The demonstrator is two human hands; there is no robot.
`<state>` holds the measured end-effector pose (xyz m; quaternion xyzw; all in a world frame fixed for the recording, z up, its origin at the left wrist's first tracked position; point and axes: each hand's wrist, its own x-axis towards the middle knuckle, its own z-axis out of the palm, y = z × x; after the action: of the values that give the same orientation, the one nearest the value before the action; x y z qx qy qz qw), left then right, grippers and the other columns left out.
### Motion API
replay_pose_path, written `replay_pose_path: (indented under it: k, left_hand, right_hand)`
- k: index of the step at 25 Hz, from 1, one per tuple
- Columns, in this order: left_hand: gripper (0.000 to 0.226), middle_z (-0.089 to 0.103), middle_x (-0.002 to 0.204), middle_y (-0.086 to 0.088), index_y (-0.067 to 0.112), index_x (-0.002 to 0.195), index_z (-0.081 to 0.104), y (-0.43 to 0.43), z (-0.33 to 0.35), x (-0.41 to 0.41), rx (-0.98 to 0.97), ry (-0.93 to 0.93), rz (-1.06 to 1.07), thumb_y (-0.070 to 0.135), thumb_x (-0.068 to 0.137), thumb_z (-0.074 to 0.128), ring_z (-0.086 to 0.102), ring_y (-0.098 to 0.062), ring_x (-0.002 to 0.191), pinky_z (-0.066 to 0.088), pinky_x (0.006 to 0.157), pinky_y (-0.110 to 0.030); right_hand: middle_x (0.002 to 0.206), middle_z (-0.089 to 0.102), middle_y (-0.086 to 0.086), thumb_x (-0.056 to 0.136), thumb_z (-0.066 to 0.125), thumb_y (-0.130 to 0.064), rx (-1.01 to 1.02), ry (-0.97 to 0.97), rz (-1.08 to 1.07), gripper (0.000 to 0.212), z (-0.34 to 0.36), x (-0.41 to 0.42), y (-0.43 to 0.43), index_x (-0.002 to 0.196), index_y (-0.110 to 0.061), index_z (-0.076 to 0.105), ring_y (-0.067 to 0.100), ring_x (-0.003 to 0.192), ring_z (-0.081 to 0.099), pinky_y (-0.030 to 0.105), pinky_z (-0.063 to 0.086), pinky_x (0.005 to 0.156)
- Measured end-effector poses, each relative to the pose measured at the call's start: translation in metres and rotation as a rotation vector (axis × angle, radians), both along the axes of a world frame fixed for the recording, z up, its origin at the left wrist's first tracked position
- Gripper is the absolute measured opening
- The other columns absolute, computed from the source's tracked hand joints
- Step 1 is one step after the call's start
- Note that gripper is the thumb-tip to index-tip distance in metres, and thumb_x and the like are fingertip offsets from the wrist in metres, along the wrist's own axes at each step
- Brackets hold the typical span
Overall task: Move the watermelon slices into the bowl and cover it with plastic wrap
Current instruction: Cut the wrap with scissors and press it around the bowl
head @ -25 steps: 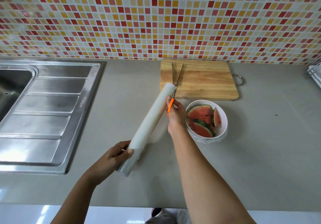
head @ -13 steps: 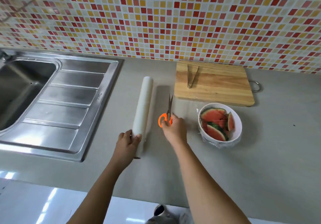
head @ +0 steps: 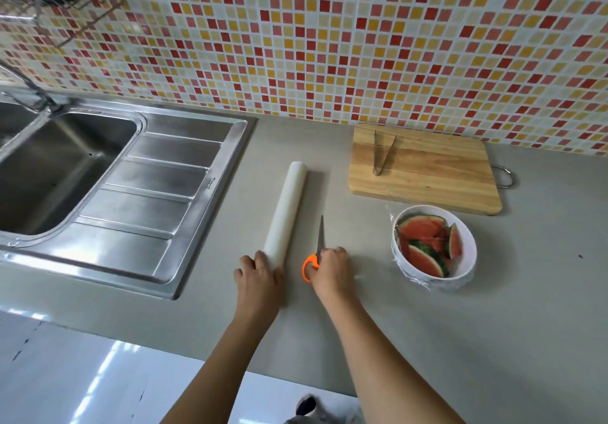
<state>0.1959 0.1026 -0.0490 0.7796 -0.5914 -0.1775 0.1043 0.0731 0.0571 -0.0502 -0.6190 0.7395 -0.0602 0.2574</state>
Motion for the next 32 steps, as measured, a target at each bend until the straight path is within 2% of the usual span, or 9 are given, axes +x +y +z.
replay_pose_path:
  k: [10,13,16,19,20,22,24,28,32]
  left_hand:
    - [0.072,0.034,0.142,-0.010,0.006,0.146,0.020,0.004,0.008,-0.003,0.021,-0.284,0.014,0.054,0.095,0.032,0.041,-0.031,0.119,0.043,0.085,-0.039]
    - [0.059,0.046,0.132,-0.020,0.001,0.138,0.037,-0.010,0.036,-0.016,-0.186,-0.159,-0.099,0.038,0.093,0.050,0.045,-0.035,0.111,0.046,0.083,-0.040]
    - [0.029,0.063,0.092,-0.029,-0.008,0.098,0.060,-0.024,0.051,-0.037,-0.542,-0.159,-0.358,0.007,0.075,0.070,0.058,-0.039,0.082,0.056,0.065,-0.038]
    - [0.041,0.055,0.118,-0.026,-0.005,0.125,0.052,-0.041,0.059,-0.069,-0.290,0.152,-0.257,0.022,0.095,0.050,0.052,-0.042,0.108,0.041,0.093,-0.039]
    - [0.041,0.056,0.118,-0.025,-0.003,0.124,0.053,-0.047,0.054,-0.078,-0.236,0.225,-0.236,0.026,0.097,0.047,0.052,-0.039,0.108,0.038,0.092,-0.037]
    - [0.037,0.062,0.092,-0.023,-0.001,0.093,0.062,-0.059,0.049,-0.101,-0.194,0.355,-0.230,0.032,0.097,0.043,0.056,-0.035,0.086,0.035,0.070,-0.032]
    - [0.046,0.062,0.076,-0.019,0.000,0.077,0.058,-0.071,0.048,-0.122,-0.122,0.478,-0.156,0.037,0.097,0.041,0.057,-0.034,0.074,0.035,0.064,-0.034]
    - [0.046,0.067,0.088,-0.005,0.008,0.099,0.066,-0.088,0.032,-0.151,0.132,0.835,0.084,0.047,0.095,0.040,0.062,-0.017,0.071,0.046,0.069,-0.028]
    - [0.051,0.069,0.096,-0.008,0.006,0.106,0.066,-0.095,0.021,-0.164,0.220,0.953,0.137,0.049,0.095,0.040,0.066,-0.021,0.083,0.052,0.076,-0.030]
  right_hand:
    - [0.105,0.064,0.018,0.087,0.051,-0.019,-0.310,-0.137,-0.010,0.026,0.038,-0.031,-0.005,0.105,-0.004,0.064,0.034,0.100,0.058,0.036,0.043,0.083]
    - [0.101,0.068,0.016,0.085,0.051,-0.015,-0.456,-0.157,-0.003,0.024,0.058,-0.057,-0.010,0.101,-0.008,0.068,0.033,0.096,0.060,0.036,0.044,0.081]
    - [0.097,0.071,0.014,0.086,0.052,-0.016,-0.572,-0.134,-0.062,0.022,0.071,-0.102,-0.011,0.098,-0.009,0.069,0.031,0.091,0.063,0.033,0.043,0.077]
    - [0.101,0.071,0.011,0.088,0.051,-0.018,-0.620,-0.082,-0.184,0.022,0.077,-0.154,-0.015,0.101,-0.012,0.068,0.029,0.091,0.064,0.030,0.044,0.075]
    - [0.103,0.071,0.011,0.089,0.051,-0.017,-0.610,-0.073,-0.214,0.022,0.078,-0.170,-0.018,0.103,-0.012,0.068,0.029,0.092,0.064,0.030,0.046,0.076]
    - [0.107,0.069,0.013,0.090,0.050,-0.018,-0.521,-0.087,-0.272,0.024,0.075,-0.204,-0.026,0.106,-0.011,0.066,0.030,0.096,0.063,0.032,0.047,0.081]
    - [0.110,0.067,0.016,0.095,0.044,-0.025,-0.344,-0.097,-0.297,0.029,0.067,-0.234,-0.036,0.107,-0.008,0.063,0.033,0.102,0.060,0.034,0.045,0.083]
    - [0.108,0.065,0.021,0.098,0.022,-0.048,-0.023,-0.139,-0.241,0.057,0.044,-0.270,-0.053,0.096,-0.007,0.063,0.035,0.107,0.058,0.034,0.040,0.082]
    - [0.134,0.054,0.014,0.086,0.012,-0.071,0.308,-0.432,-0.330,0.084,0.023,-0.274,-0.080,0.127,-0.011,0.054,0.028,0.123,0.049,0.036,0.035,0.102]
